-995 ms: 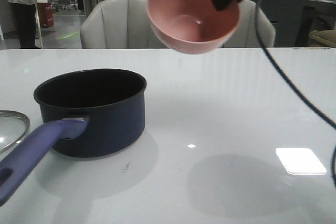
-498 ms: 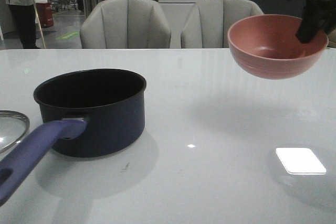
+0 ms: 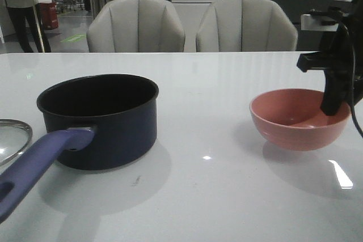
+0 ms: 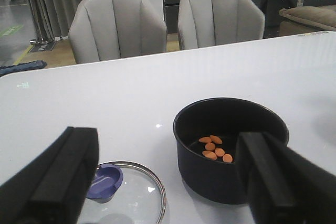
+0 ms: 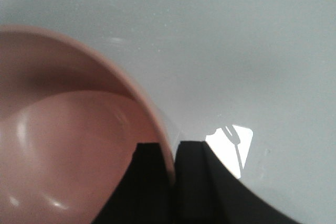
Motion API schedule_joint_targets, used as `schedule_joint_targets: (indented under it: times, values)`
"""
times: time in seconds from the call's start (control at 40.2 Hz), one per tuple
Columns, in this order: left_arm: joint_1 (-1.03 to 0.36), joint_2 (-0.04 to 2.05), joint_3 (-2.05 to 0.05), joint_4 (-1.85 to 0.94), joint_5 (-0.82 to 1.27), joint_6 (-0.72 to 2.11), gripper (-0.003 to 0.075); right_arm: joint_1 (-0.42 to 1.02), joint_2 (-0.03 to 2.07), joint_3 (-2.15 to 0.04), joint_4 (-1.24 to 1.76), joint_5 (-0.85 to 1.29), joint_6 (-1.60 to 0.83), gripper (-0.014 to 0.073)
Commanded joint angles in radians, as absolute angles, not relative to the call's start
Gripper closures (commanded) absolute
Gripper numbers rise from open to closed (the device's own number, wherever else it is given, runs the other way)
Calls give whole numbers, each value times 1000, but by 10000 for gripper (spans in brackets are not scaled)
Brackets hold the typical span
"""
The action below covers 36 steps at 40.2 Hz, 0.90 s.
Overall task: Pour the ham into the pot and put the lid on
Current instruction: 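Carry the empty bowl back and lower it onto the table, then release the bowl and raise the right gripper away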
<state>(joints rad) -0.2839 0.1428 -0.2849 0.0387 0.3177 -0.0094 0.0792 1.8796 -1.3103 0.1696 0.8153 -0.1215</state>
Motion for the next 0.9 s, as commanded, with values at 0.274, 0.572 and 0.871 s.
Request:
schedule_joint_targets:
  times: [0.274, 0.572, 0.871]
  values:
    - [-291, 152, -312, 38, 241, -10, 159, 71, 1849, -1350, 143, 796, -117, 118]
    - [-291, 152, -312, 38, 241, -10, 159, 72, 1688, -1394, 115, 836, -118, 113]
    - [-291, 152, -312, 38, 239, -10, 159, 137, 1310, -1246, 125, 640, -118, 113]
